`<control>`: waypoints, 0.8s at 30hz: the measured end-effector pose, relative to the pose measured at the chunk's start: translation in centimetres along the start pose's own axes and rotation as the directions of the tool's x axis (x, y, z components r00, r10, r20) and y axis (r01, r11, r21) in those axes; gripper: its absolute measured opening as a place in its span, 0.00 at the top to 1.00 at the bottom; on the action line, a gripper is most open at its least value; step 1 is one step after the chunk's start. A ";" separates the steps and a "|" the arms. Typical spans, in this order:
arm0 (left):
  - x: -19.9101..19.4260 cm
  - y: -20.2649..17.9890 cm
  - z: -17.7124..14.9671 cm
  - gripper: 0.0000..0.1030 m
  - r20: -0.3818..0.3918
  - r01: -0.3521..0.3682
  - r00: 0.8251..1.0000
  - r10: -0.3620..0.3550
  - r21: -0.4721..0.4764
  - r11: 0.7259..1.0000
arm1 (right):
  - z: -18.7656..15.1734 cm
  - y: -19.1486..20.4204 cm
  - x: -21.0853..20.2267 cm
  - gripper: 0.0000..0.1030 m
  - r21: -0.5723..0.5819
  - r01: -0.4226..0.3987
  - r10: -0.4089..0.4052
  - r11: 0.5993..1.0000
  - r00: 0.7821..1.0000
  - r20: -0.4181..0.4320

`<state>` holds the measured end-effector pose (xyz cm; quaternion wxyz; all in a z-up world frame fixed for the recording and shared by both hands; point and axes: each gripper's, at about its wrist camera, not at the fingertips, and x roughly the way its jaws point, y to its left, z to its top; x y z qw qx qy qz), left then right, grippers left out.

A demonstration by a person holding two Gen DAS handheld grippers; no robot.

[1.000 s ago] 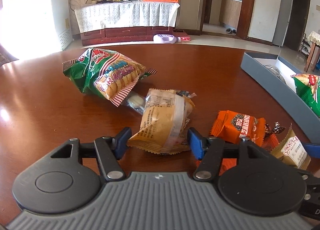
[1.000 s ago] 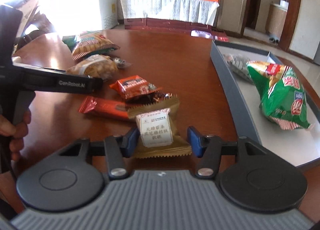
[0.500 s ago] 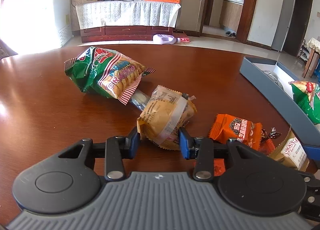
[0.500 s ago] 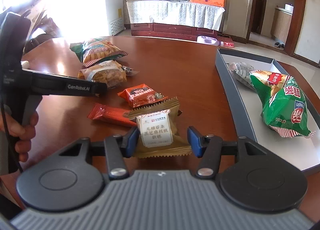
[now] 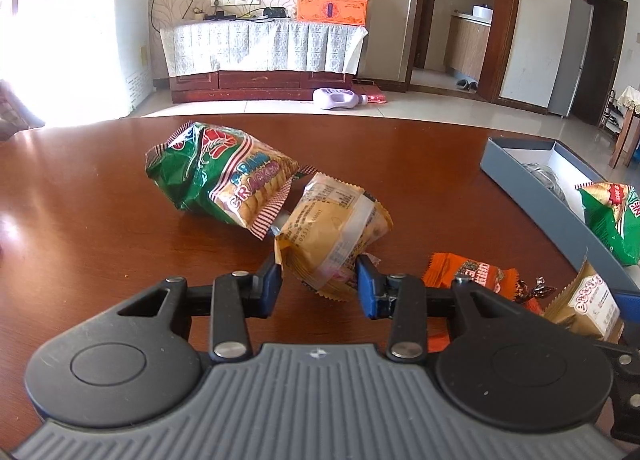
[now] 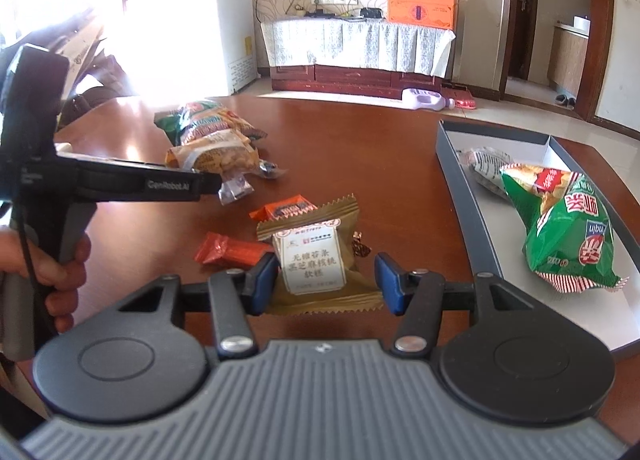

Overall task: Organize snacks
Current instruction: 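Grasp the tan pastry packet with the left tool while the right tool grasps another pastry packet, then carry both pastry packets over the box and release them inside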

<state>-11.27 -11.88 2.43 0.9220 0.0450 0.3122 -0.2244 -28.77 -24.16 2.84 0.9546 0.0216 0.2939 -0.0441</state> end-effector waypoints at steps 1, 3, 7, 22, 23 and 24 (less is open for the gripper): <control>-0.1 -0.1 0.0 0.56 0.002 -0.008 1.000 0.008 0.005 1.000 | 0.1 0.0 -0.1 0.45 0.001 -0.002 0.002 1.000 1.000 0.003; -0.2 -0.3 0.1 0.56 0.004 -0.020 1.000 0.020 0.012 1.000 | 0.2 0.0 -0.3 0.45 0.003 -0.006 0.006 1.000 1.000 0.009; -0.5 -1.0 0.3 0.56 0.021 -0.043 0.999 0.042 0.035 0.998 | 0.4 -0.1 -1.0 0.45 0.006 -0.014 0.014 1.000 0.999 0.033; -1.8 -5.2 1.0 0.56 0.048 -0.027 0.999 0.023 0.083 0.996 | 1.3 -1.7 -3.9 0.45 0.047 -0.032 0.026 0.998 0.993 0.114; -1.7 -5.8 1.1 0.56 0.049 -0.026 0.999 0.022 0.084 0.996 | 1.3 -1.9 -4.2 0.45 0.050 -0.032 0.026 0.998 0.993 0.119; -1.7 -6.1 1.1 0.56 0.049 -0.024 0.999 0.020 0.083 0.996 | 1.3 -2.0 -4.3 0.45 0.053 -0.032 0.025 0.998 0.992 0.123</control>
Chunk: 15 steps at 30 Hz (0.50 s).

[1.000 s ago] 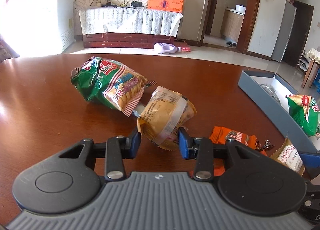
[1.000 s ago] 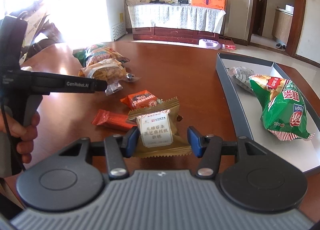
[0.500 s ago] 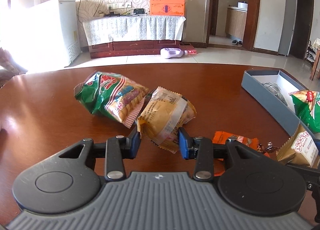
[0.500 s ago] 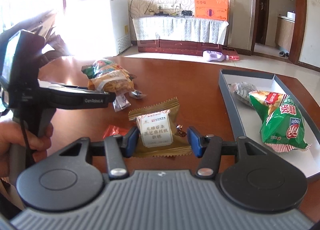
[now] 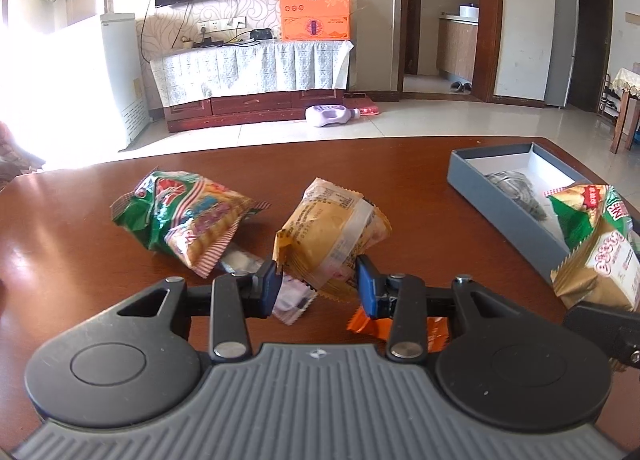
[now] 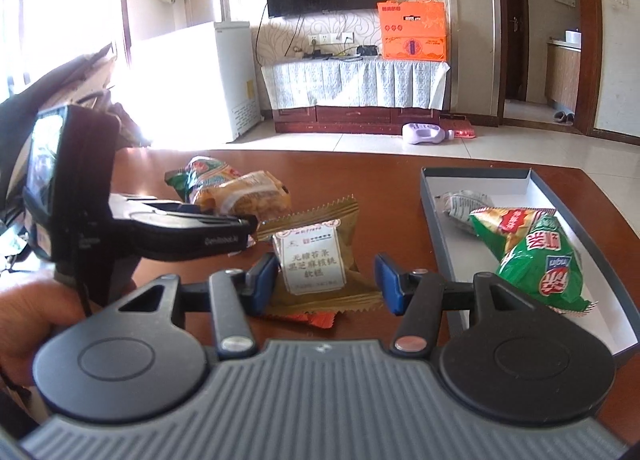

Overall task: Organize snacks
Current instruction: 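Carry both pastry packets over the box and release them inside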

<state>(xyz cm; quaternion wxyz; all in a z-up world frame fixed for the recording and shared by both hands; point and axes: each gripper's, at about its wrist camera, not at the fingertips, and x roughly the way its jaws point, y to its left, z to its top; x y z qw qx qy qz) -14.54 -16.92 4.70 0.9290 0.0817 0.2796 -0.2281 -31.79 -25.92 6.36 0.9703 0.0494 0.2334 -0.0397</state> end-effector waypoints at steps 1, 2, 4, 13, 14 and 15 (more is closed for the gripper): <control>0.0 -0.3 0.0 0.56 0.000 0.000 1.000 0.000 0.001 1.000 | 0.1 -0.2 -0.1 0.45 0.003 0.000 0.000 1.000 1.000 0.003; 0.0 -0.6 0.0 0.56 0.001 0.000 1.000 0.000 0.003 1.000 | 0.1 -0.3 -0.3 0.45 0.006 0.001 -0.001 1.000 1.000 0.006; 0.1 -1.1 0.2 0.56 0.001 -0.005 1.000 0.005 0.008 1.000 | 0.1 -0.6 -0.8 0.45 0.013 0.003 -0.003 1.000 1.000 0.013; 0.2 -2.8 0.7 0.56 0.012 0.002 1.000 -0.002 -0.001 1.000 | 0.4 -2.3 -2.0 0.45 0.049 0.010 -0.012 0.999 0.999 0.036; 0.2 -2.9 0.7 0.56 0.013 0.003 1.000 -0.003 -0.003 1.000 | 0.4 -2.4 -2.0 0.45 0.051 0.011 -0.013 0.999 0.999 0.036; 0.3 -3.0 0.8 0.56 0.013 0.005 1.000 -0.005 -0.003 1.000 | 0.4 -2.6 -2.0 0.45 0.053 0.012 -0.014 0.998 0.999 0.035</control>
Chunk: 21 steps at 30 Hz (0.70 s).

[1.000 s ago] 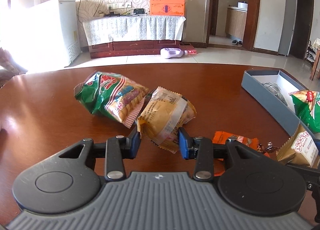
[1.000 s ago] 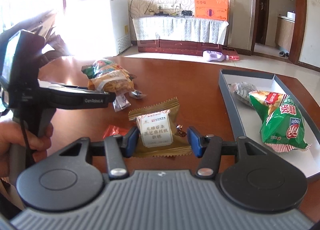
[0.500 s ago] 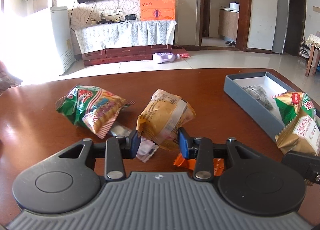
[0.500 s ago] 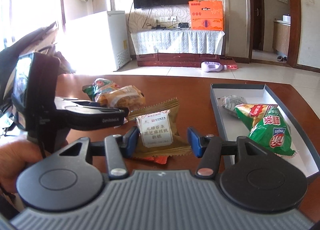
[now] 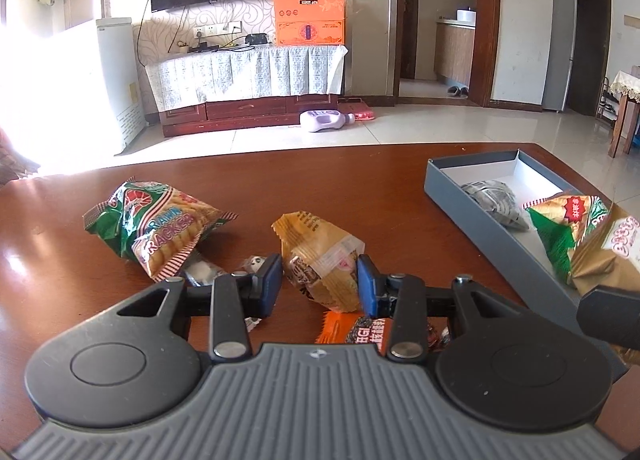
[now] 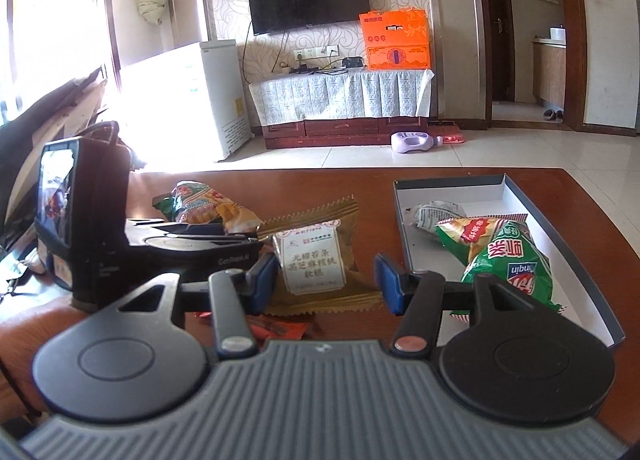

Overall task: Organize snacks
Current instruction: 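Carry both pastry packets over the box and release them inside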

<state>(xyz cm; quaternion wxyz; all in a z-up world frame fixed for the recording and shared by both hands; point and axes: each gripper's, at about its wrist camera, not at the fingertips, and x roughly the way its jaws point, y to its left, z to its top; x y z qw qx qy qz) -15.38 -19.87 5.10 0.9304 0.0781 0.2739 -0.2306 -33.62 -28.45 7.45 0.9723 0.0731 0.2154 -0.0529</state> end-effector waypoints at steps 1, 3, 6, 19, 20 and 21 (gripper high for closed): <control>0.1 0.0 0.0 0.56 -0.002 0.000 1.000 0.000 0.003 1.000 | 0.0 -0.2 -0.1 0.45 0.002 0.001 -0.001 1.000 1.000 -0.001; 0.2 0.3 0.0 0.56 -0.007 0.008 1.000 -0.008 -0.010 1.000 | -0.1 -0.5 -0.1 0.45 0.006 0.003 -0.003 1.000 1.000 -0.001; 0.3 1.6 0.1 0.61 -0.015 0.032 0.999 -0.033 -0.063 0.998 | 0.0 -0.8 -0.3 0.45 0.020 0.004 -0.004 1.000 1.000 0.005; -0.7 4.8 1.1 0.65 0.018 0.013 1.000 -0.011 -0.107 0.994 | 0.3 -1.4 -0.6 0.45 0.050 -0.002 0.001 0.999 1.000 0.023; -0.9 4.4 1.2 0.65 0.025 0.024 0.999 -0.021 -0.105 0.994 | 0.3 -1.3 -0.6 0.45 0.046 0.001 -0.002 0.999 1.000 0.024; -1.1 3.9 1.4 0.65 0.031 0.034 0.999 -0.031 -0.099 0.994 | 0.3 -1.3 -0.6 0.45 0.042 0.004 -0.005 0.999 1.000 0.025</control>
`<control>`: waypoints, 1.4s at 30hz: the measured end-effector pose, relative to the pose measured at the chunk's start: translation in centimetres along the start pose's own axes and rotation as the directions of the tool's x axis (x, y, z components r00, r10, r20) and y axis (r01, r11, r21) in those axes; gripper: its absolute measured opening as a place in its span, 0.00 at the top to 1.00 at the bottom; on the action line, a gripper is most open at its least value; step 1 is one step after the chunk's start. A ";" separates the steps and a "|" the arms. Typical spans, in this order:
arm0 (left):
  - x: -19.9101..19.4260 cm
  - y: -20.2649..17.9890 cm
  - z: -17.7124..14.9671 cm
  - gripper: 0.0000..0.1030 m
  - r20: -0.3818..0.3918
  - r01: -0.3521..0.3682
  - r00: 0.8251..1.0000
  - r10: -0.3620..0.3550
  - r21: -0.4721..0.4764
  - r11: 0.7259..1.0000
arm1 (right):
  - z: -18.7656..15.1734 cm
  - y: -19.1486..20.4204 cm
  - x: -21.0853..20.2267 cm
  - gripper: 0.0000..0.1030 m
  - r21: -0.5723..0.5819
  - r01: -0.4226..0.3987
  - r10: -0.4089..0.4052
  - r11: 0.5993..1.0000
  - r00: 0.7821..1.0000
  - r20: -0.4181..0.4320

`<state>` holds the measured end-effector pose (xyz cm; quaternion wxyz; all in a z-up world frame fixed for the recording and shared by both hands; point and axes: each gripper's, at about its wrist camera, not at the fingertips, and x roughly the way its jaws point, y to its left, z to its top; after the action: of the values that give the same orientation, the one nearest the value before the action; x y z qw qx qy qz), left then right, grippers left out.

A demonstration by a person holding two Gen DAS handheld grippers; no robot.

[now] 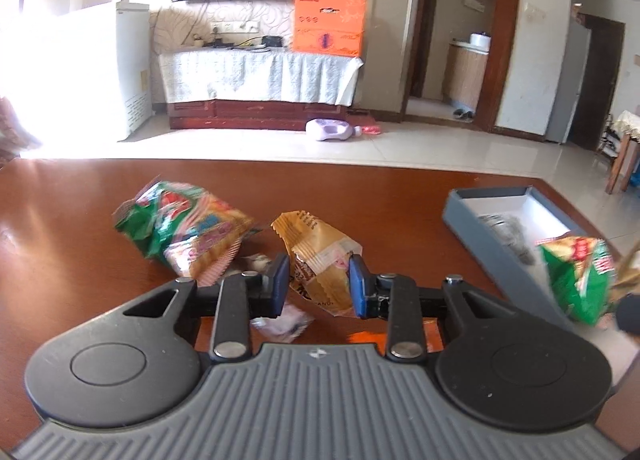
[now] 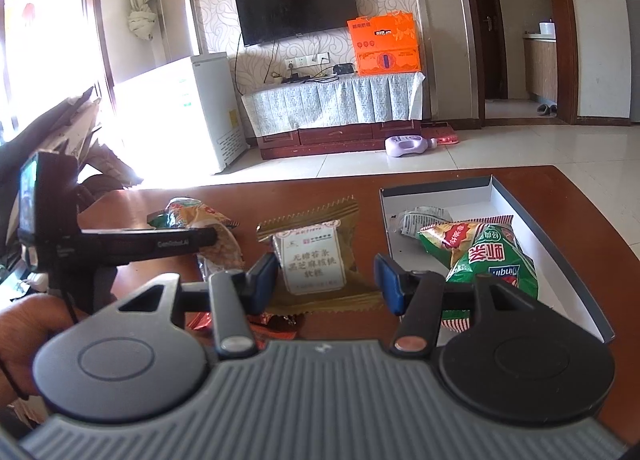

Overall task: Organize snacks
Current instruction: 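Carry both pastry packets over the box and release them inside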

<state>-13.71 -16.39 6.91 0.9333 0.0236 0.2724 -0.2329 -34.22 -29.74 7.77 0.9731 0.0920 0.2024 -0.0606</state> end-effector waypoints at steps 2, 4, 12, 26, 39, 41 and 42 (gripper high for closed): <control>-0.4 -1.0 0.2 0.65 0.013 0.018 1.000 -0.019 0.019 1.000 | 0.0 0.0 0.0 0.45 -0.009 0.009 -0.009 1.000 1.000 0.002; -0.9 -2.1 0.4 0.65 0.023 0.040 0.999 -0.040 0.031 0.999 | 0.0 -0.2 -0.1 0.45 -0.015 0.021 -0.021 1.000 1.000 0.006; -2.0 -6.3 1.2 0.65 0.057 0.102 0.993 -0.107 0.082 0.991 | 0.2 -1.6 -0.4 0.45 -0.019 0.067 -0.067 0.998 0.997 0.025; 2.4 -17.0 4.9 0.65 0.065 0.199 0.975 -0.213 0.180 0.963 | 0.5 -6.1 -0.5 0.45 -0.002 0.199 -0.198 0.980 0.979 0.042; 9.9 -25.4 4.0 0.60 -0.050 0.240 0.971 -0.235 0.247 0.939 | -0.1 -8.9 2.1 0.45 0.057 0.274 -0.272 0.960 0.962 -0.039; 10.5 -25.7 3.5 0.47 -0.053 0.234 0.972 -0.228 0.266 0.935 | -0.3 -9.2 2.4 0.45 0.062 0.275 -0.272 0.960 0.961 -0.052; 10.5 -25.6 3.2 0.41 -0.052 0.229 0.973 -0.223 0.275 0.934 | -0.3 -9.2 2.6 0.45 0.063 0.274 -0.271 0.960 0.961 -0.056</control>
<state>-15.77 -44.22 6.26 0.8849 0.1257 0.2471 -0.3743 -33.45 -38.90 5.01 0.9466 0.0990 0.2337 -0.1990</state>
